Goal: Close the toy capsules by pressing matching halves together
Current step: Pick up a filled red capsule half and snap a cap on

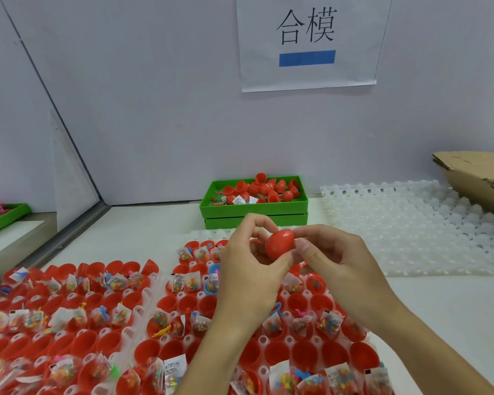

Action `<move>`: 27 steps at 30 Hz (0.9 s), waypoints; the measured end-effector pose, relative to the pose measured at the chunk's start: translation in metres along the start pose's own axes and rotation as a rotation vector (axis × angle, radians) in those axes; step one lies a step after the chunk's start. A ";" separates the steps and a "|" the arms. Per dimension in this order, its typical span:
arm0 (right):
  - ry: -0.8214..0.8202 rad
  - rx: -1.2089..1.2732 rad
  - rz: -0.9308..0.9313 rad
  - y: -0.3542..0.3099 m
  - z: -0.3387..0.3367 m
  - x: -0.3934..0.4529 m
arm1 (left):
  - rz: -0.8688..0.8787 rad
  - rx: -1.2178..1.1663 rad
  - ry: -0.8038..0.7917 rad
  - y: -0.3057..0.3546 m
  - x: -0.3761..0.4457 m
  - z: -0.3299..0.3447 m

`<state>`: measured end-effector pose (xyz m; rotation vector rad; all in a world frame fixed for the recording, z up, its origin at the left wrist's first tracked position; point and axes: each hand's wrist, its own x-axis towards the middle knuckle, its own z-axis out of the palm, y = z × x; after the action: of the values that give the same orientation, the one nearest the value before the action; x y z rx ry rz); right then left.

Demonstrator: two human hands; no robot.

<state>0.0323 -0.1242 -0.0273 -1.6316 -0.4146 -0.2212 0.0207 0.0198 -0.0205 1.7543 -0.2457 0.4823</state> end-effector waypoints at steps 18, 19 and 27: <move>0.112 0.056 0.054 0.000 -0.002 0.002 | -0.024 -0.021 -0.094 0.000 0.001 -0.003; 0.110 0.061 0.052 -0.001 -0.002 0.002 | -0.027 -0.027 -0.096 0.000 0.002 -0.003; 0.099 -0.063 -0.025 -0.004 0.000 -0.001 | -0.228 -0.356 -0.163 0.000 0.005 -0.004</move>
<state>0.0300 -0.1240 -0.0241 -1.6699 -0.3552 -0.3351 0.0247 0.0242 -0.0172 1.4498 -0.2274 0.1200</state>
